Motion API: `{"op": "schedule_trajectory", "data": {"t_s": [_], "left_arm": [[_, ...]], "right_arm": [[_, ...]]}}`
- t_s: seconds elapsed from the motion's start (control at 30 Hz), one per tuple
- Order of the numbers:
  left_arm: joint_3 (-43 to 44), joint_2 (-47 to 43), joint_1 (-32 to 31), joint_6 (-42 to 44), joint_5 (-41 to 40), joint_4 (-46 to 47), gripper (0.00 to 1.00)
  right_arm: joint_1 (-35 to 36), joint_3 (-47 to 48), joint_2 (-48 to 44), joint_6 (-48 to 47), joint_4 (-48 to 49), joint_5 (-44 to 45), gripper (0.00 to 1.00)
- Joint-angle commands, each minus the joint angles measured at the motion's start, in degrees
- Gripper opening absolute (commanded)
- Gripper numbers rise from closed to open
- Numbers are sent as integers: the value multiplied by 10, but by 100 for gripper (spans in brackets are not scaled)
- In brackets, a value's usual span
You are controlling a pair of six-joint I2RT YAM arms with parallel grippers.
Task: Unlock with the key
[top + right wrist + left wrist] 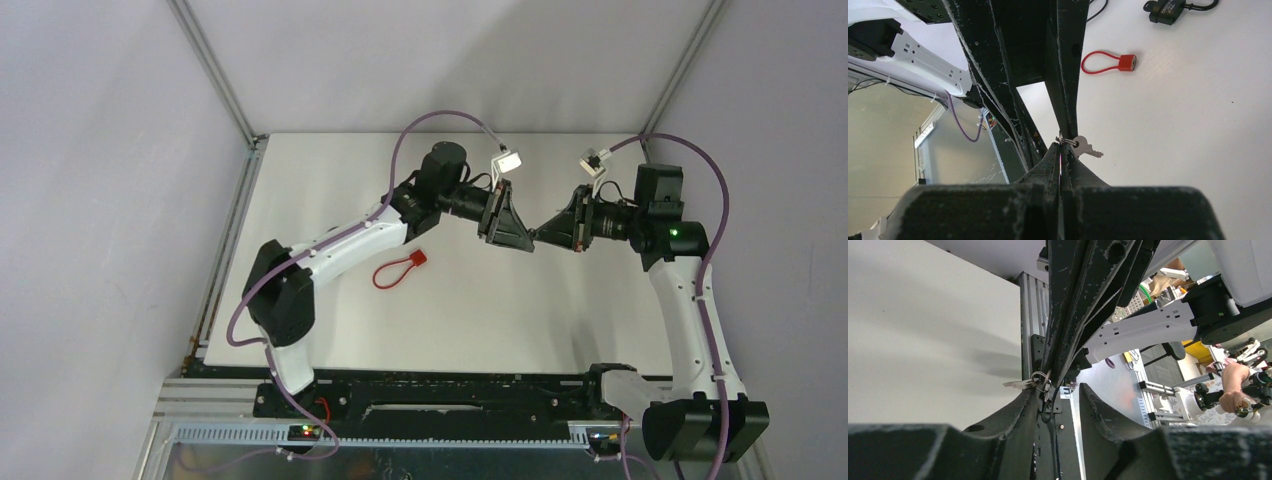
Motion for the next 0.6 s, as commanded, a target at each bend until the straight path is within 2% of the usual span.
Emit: {"op": "schedule_trajectory", "data": {"t_s": [0.0, 0.3, 0.57], "left_arm": [[33, 3, 3, -29, 10, 43, 37], [15, 4, 2, -68, 23, 95, 14], [3, -8, 1, -53, 25, 89, 0]], "right_arm": [[-3, -2, -16, 14, 26, -14, 0], [-7, -7, -20, 21, 33, -12, 0], [-11, -19, -27, 28, 47, -11, 0]]}}
